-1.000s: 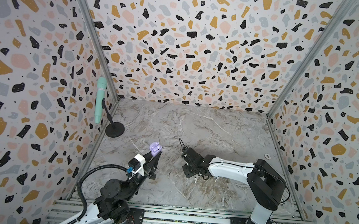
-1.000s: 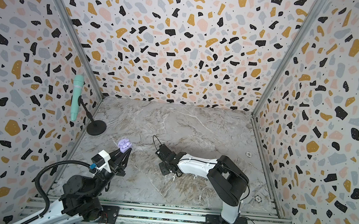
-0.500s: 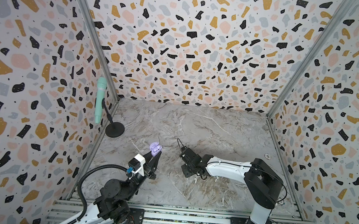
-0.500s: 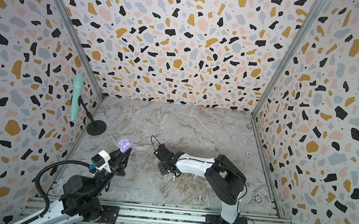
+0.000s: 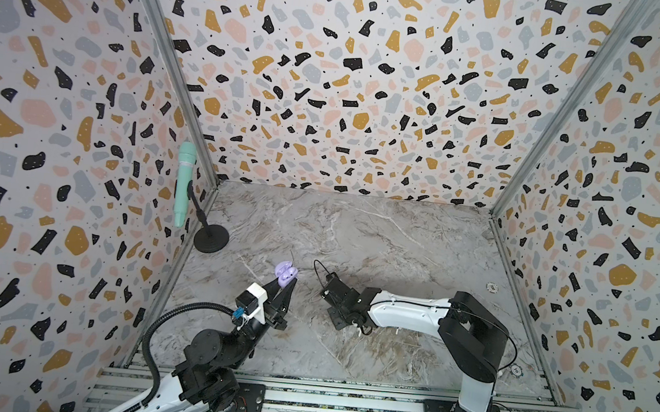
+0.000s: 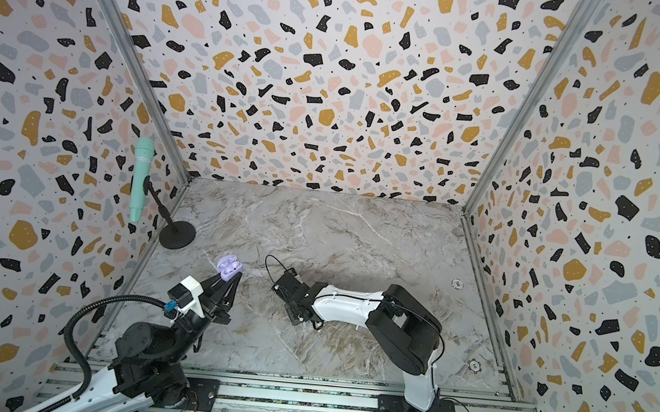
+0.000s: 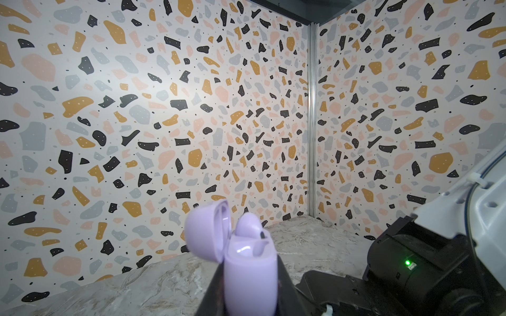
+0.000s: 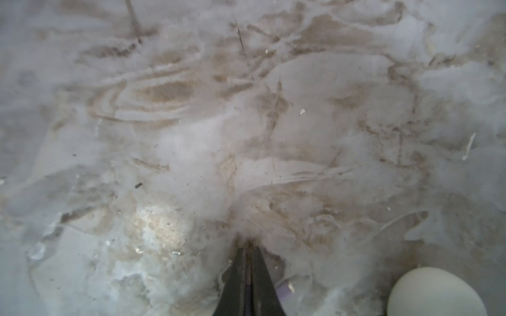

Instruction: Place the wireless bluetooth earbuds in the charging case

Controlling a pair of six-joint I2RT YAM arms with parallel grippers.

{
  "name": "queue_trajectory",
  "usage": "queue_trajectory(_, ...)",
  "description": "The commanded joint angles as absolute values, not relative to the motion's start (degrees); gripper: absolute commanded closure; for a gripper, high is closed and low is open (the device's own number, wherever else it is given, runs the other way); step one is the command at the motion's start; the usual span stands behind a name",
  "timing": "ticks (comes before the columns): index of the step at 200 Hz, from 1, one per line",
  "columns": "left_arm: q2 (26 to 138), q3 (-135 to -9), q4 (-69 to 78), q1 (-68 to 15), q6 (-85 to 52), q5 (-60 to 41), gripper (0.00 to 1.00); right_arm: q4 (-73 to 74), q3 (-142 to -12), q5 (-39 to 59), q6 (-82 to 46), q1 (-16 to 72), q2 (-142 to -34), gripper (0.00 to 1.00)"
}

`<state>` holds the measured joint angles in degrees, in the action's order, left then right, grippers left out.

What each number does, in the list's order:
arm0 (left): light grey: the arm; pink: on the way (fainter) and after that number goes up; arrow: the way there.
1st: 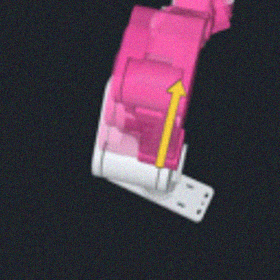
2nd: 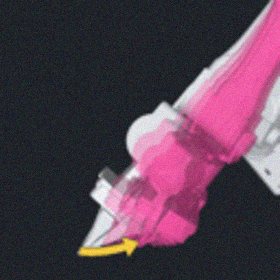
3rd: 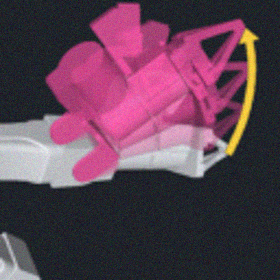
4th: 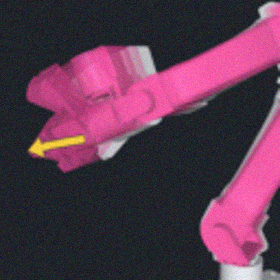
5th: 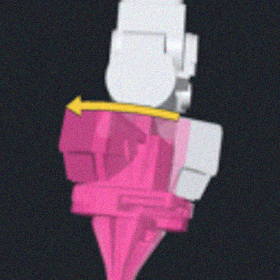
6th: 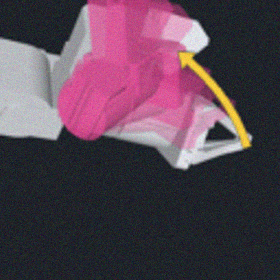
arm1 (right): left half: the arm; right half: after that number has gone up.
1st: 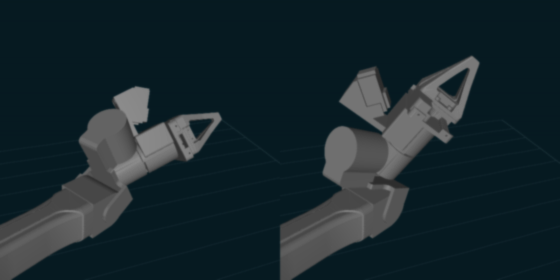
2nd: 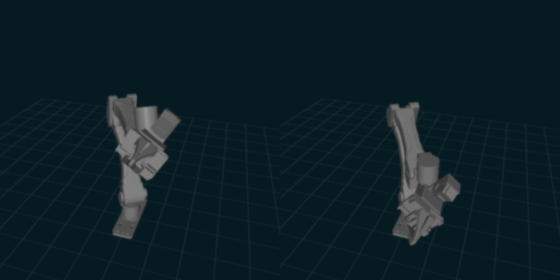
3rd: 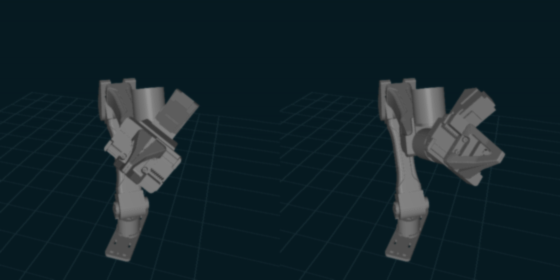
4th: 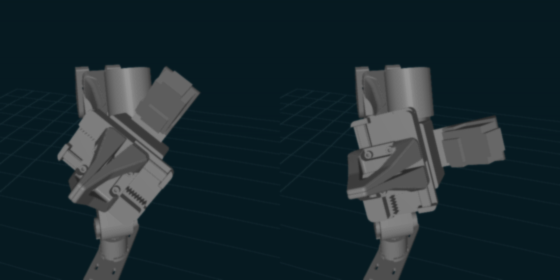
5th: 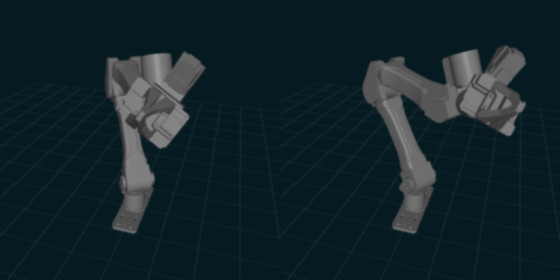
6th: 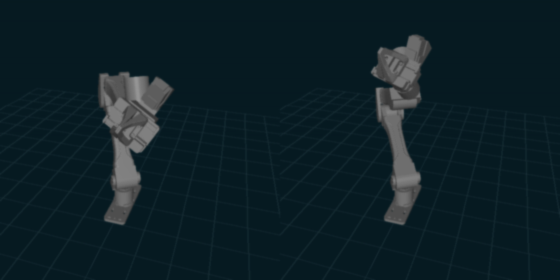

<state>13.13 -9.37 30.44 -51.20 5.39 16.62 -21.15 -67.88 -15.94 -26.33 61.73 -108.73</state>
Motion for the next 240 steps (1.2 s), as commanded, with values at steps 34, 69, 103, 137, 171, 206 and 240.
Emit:
queue_trajectory(34,12.0,-9.03,32.34,-51.55,6.38,16.7,1.0,-24.78,-69.57,-18.12,-28.57,62.95,-107.68,0.86)
queue_trajectory(69,11.91,-9.05,32.24,-51.51,6.47,16.69,1.0,-23.21,-67.81,-13.27,-27.92,60.39,-102.04,0.77)
queue_trajectory(103,11.62,-9.05,32.17,-51.54,6.59,16.79,1.0,-20.6,-63.99,-5.0,-25.84,56.58,-96.22,0.71)
queue_trajectory(137,11.53,-9.01,32.16,-51.53,6.59,16.83,1.0,-20.41,-60.93,-4.38,-20.13,56.08,-94.25,0.64)
queue_trajectory(171,11.69,-8.97,32.26,-51.55,6.6,16.69,1.0,-18.79,-57.76,-5.36,-12.82,56.16,-93.44,0.56)
queue_trajectory(206,11.85,-9.05,32.17,-51.57,6.76,16.65,1.0,-17.44,-57.46,-5.68,-10.87,57.06,-94.4,0.54)
queue_trajectory(240,12.0,-9.05,32.17,-51.56,6.71,16.63,1.0,-17.03,-58.9,-9.2,-9.86,60.13,-98.2,0.54)
